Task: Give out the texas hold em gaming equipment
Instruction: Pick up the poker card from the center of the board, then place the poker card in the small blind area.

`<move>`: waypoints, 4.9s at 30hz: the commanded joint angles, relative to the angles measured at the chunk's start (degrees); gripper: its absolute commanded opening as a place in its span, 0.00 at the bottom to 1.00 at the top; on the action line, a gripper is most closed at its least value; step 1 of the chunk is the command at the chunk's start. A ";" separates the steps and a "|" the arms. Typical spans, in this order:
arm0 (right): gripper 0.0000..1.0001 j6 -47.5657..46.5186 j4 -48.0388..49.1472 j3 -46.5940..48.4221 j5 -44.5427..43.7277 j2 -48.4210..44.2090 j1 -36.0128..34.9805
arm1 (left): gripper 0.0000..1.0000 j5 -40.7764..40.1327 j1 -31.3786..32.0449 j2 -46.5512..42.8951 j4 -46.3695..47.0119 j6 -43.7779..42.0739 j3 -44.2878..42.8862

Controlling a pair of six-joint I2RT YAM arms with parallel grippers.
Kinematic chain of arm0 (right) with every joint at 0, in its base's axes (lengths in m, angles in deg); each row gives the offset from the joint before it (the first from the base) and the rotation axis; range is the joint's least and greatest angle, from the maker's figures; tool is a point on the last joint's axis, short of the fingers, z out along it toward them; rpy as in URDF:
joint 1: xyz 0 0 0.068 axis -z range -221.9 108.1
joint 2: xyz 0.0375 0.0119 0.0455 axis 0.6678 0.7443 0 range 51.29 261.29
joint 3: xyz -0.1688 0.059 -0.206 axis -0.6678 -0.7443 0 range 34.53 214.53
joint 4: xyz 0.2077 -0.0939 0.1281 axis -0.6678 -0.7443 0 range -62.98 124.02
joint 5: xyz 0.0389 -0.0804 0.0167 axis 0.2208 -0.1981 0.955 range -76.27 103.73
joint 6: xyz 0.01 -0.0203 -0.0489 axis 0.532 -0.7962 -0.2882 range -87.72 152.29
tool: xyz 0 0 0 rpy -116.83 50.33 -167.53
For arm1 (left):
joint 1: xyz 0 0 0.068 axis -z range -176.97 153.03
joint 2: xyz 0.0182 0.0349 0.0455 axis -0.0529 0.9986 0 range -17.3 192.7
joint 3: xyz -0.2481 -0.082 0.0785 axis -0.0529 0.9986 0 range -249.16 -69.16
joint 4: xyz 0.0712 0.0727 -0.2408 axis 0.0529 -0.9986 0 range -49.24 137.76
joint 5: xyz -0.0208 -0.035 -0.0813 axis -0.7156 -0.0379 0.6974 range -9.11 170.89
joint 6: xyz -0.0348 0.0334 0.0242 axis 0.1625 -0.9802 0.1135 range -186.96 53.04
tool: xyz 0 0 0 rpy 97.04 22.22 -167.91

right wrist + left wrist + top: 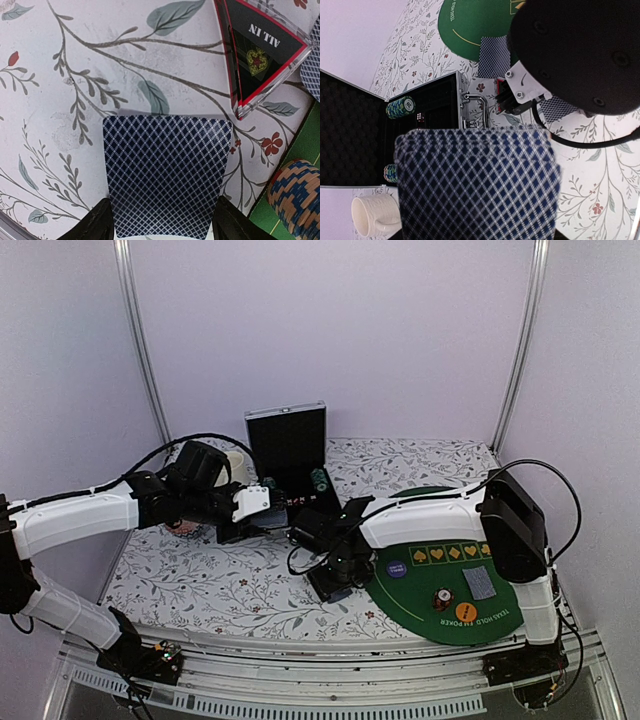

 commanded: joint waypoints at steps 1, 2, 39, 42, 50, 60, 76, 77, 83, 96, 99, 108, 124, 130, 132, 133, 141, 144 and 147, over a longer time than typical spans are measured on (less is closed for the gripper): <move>0.67 -0.92 -0.98 0.72 -0.98 1.20 -0.33 | 0.49 0.60 0.30 -1.08 1.15 -0.58 0.54; 0.66 -1.07 -0.99 0.92 -0.99 0.88 -0.28 | 0.49 0.62 0.26 -1.13 1.16 -0.60 0.54; 0.55 -5.47 2.68 1.09 3.16 -10.84 0.95 | 0.49 0.73 0.32 -1.41 1.14 -0.60 0.71; 0.54 -6.46 2.70 0.84 3.93 -13.04 1.76 | 0.49 0.87 0.29 -1.59 1.15 -0.54 0.63; 0.54 -9.59 0.07 -1.49 5.33 -19.90 5.75 | 0.49 0.91 0.32 -1.86 1.15 -0.48 0.54; 0.53 -6.82 -10.17 -15.24 3.23 -34.20 14.68 | 0.49 1.10 0.33 -1.68 1.15 -0.43 0.50; 0.50 -0.72 -20.17 -37.27 -1.74 -48.57 27.69 | 0.49 2.15 0.33 -1.50 1.06 -0.31 0.28; 0.49 -2.34 -19.14 -37.12 -1.76 -48.47 27.83 | 0.49 2.05 0.33 -1.53 1.06 -0.26 0.20; 0.49 -5.46 -15.30 -38.80 -1.18 -48.18 28.01 | 0.49 1.91 0.31 -1.67 1.06 -0.27 0.28; 0.48 -4.84 -13.58 -42.01 -2.37 -43.81 32.12 | 0.49 1.92 0.33 -1.91 1.06 -0.41 0.45; 0.47 -4.50 -13.87 -41.92 -3.53 -42.31 32.17 | 0.49 1.84 0.31 -1.94 1.06 -0.42 0.50; 0.47 -6.08 -12.54 -41.35 -3.08 -37.89 32.24 | 0.50 1.69 0.31 -1.96 1.15 -0.52 0.63; 0.50 -6.51 -12.42 -40.22 -4.55 -33.90 32.20 | 0.50 1.47 0.33 -1.71 1.06 -0.49 0.63; 0.49 -6.38 -12.44 -39.90 -5.05 -34.72 32.26 | 0.50 1.73 0.29 -1.52 1.06 -0.52 0.54; 0.50 -6.36 -12.03 -40.12 -5.13 -35.19 32.26 | 0.50 1.73 0.32 -1.50 0.99 -0.52 0.54; 0.50 -6.39 -11.72 -40.34 -4.98 -35.25 32.25 | 0.50 1.73 0.33 -1.55 0.98 -0.51 0.54; 0.51 -6.48 -11.71 -40.23 -5.15 -34.12 32.24 | 0.50 1.56 0.33 -1.67 0.93 -0.52 0.54; 0.54 -6.31 -11.83 -40.20 -5.40 -34.03 32.18 | 0.50 1.66 0.31 -1.68 0.93 -0.51 0.54; 0.64 -6.31 -11.82 -40.25 -5.57 -34.02 32.24 | 0.50 1.57 0.33 -1.68 0.95 -0.52 0.61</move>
